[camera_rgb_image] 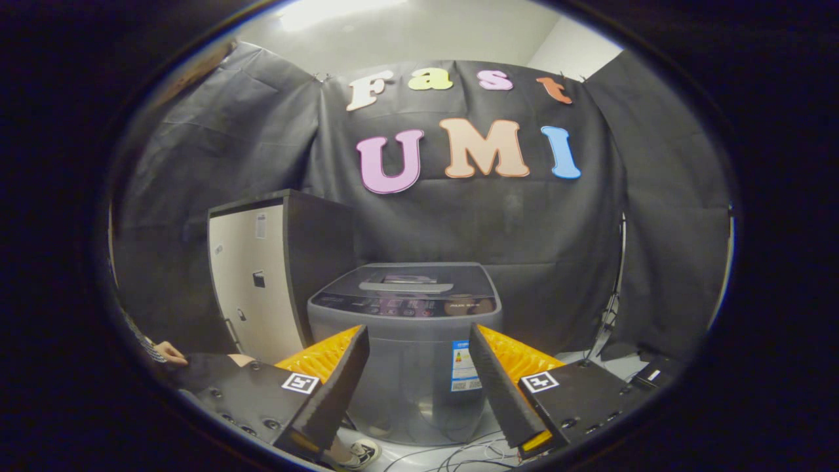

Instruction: Put the clothes into the washing machine and then close the washing machine lid.

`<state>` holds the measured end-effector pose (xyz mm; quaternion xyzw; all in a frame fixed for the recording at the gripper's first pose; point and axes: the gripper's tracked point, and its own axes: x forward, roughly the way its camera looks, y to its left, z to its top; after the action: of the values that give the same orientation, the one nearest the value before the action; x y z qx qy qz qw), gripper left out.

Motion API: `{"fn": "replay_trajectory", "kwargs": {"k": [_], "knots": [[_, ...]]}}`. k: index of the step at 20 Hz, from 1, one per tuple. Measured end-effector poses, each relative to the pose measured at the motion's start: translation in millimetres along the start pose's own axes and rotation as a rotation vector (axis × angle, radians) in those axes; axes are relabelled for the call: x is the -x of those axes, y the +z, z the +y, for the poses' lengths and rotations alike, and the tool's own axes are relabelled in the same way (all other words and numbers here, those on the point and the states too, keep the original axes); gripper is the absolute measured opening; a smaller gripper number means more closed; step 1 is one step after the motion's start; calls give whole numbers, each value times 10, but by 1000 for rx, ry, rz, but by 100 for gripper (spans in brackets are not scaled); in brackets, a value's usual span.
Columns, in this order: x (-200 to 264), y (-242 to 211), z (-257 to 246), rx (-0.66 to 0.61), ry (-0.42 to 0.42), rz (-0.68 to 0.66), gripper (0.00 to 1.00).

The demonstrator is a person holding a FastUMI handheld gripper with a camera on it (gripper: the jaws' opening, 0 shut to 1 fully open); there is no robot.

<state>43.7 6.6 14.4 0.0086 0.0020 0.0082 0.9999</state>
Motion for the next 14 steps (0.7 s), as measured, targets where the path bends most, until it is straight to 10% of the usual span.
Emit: {"fn": "replay_trajectory", "kwargs": {"k": [14], "knots": [[21, -6, -62, -17, -25, -7, 96]]}}
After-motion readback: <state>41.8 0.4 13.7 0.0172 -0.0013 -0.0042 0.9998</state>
